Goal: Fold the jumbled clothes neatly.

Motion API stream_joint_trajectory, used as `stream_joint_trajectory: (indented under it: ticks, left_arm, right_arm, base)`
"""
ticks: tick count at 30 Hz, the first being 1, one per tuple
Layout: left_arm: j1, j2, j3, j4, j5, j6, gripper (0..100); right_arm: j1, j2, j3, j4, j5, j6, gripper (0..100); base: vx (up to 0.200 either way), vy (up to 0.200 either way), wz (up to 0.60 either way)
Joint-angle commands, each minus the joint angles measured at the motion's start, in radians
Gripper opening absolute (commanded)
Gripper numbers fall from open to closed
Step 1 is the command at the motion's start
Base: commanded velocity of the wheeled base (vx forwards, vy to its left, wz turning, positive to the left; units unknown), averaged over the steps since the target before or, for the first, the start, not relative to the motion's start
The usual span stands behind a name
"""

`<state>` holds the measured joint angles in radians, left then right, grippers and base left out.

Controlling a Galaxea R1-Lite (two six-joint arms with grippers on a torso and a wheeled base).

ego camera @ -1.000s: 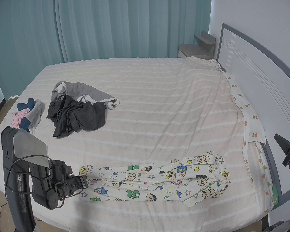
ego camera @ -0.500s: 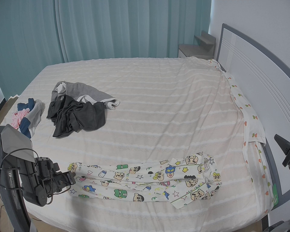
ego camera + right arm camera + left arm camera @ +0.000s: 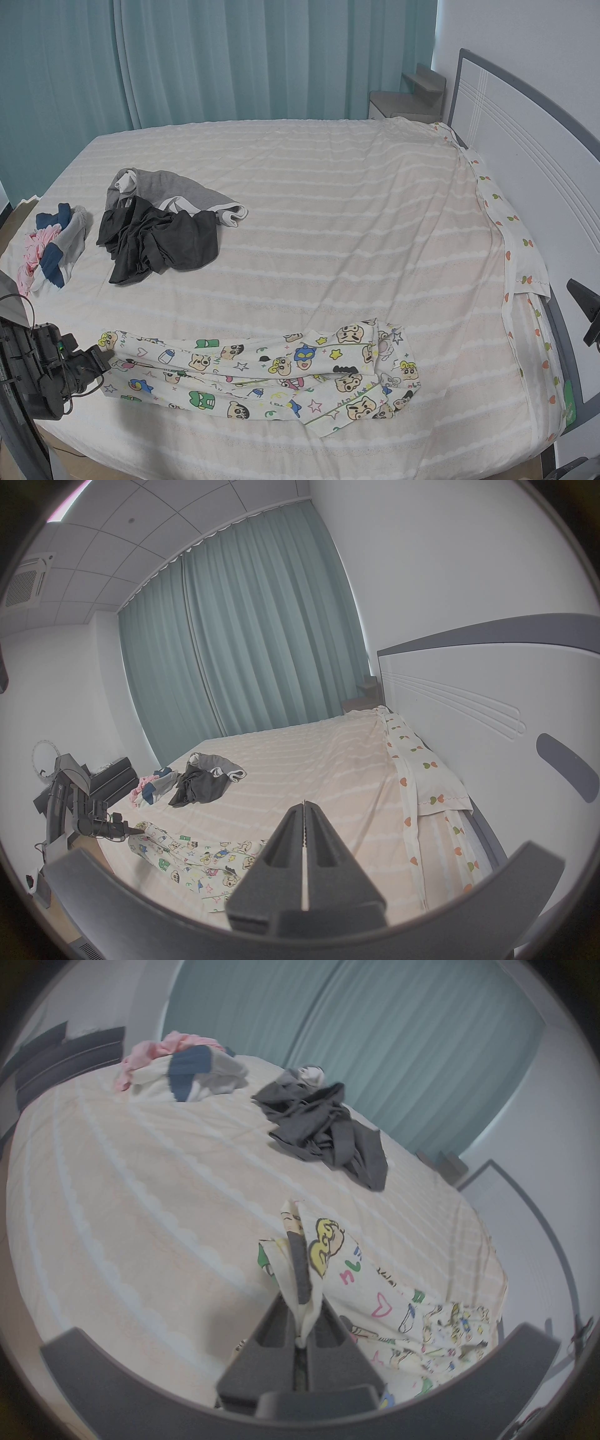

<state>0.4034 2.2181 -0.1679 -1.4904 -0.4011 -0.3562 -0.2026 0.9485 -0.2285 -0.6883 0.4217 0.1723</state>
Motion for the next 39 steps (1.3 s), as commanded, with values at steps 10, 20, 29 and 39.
stream_joint_trajectory:
  ticks: [10,20,29,39]
  left_arm:
    - [0.341,-0.066,-0.015,-0.01,-0.213,-0.152,0]
    - [0.43,-0.081,-0.062,-0.01,-0.24,-0.218,0]
    - [0.313,-0.242,0.005,-0.008,-0.229,-0.214,0]
    - [-0.112,-0.462,0.051,0.091,-0.007,-0.208,0]
  right_arm:
    - [0.002,0.001,0.003,0.0,0.002,-0.001,0]
    - [0.002,-0.004,0.001,0.0,0.006,-0.001,0]
    - [0.002,-0.011,0.001,0.0,0.006,-0.001,0]
    - [0.002,-0.01,0.001,0.0,0.015,-0.001,0]
  base:
    - [0.0,0.0,0.0]
    - [0.0,0.0,0.0]
    - [0.0,0.0,0.0]
    - [0.0,0.0,0.0]
